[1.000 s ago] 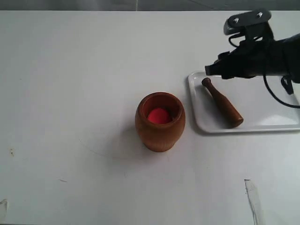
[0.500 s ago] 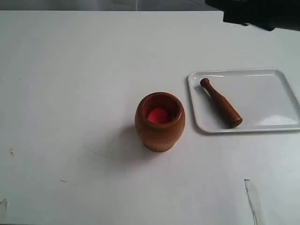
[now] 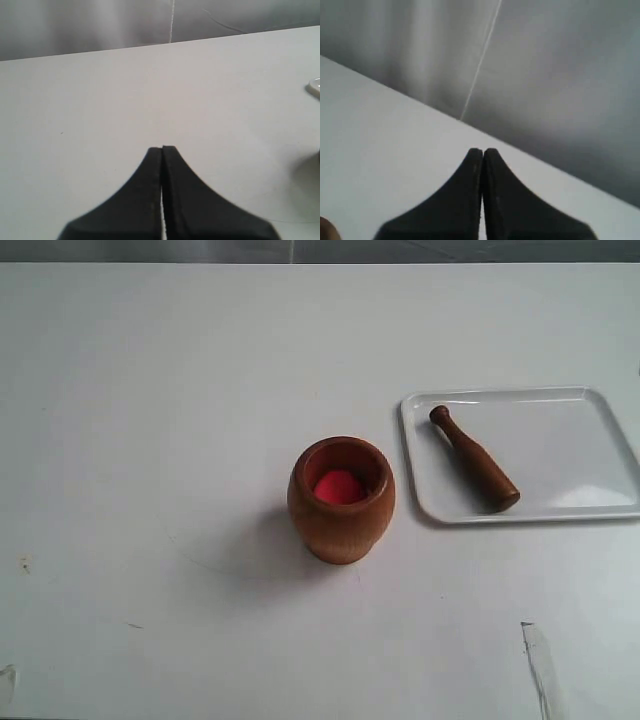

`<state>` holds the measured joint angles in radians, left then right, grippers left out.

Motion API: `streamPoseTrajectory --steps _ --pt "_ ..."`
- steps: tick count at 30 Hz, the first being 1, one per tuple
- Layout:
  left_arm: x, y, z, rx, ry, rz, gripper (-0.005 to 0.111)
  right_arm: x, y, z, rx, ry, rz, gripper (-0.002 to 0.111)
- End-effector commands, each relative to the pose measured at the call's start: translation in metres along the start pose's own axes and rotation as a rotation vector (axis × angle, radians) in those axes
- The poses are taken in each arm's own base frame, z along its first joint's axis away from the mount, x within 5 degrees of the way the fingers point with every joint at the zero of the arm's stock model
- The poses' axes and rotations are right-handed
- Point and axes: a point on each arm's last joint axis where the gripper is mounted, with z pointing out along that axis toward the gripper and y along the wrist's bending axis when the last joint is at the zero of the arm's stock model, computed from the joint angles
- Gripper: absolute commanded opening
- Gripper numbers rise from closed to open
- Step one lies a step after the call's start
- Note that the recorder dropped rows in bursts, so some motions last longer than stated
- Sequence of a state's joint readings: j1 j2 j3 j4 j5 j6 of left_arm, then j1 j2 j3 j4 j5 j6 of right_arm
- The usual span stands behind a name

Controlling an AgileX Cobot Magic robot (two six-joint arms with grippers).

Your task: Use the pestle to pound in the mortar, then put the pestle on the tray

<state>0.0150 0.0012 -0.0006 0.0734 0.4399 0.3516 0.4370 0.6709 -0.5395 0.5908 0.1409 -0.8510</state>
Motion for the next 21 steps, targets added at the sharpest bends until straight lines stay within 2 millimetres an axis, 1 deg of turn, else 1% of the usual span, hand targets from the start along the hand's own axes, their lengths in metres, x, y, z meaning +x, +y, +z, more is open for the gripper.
streamPoseTrajectory --steps 1,2,5,10,13,15,21 --pt "0.000 -0.001 0.000 0.008 -0.007 -0.012 0.000 0.019 0.009 -0.044 0.028 -0.102 -0.140 0.000" --pt "0.000 -0.001 0.000 0.008 -0.007 -0.012 0.000 0.023 0.013 -0.053 0.008 -0.110 -0.150 0.000" --pt "0.000 -0.001 0.000 0.008 -0.007 -0.012 0.000 0.033 0.024 -0.071 -0.068 -0.107 -0.167 0.000" --pt "0.000 -0.001 0.000 0.008 -0.007 -0.012 0.000 0.046 0.042 -0.091 -0.235 -0.045 -0.177 0.000" --pt "0.000 -0.001 0.000 0.008 -0.007 -0.012 0.000 0.053 0.049 -0.097 -0.311 0.003 -0.183 0.000" --pt "0.000 -0.001 0.000 0.008 -0.007 -0.012 0.000 0.056 0.052 -0.099 -0.350 0.042 -0.142 0.000" --pt "0.000 -0.001 0.000 0.008 -0.007 -0.012 0.000 0.057 0.053 -0.100 -0.354 0.048 -0.132 0.000"
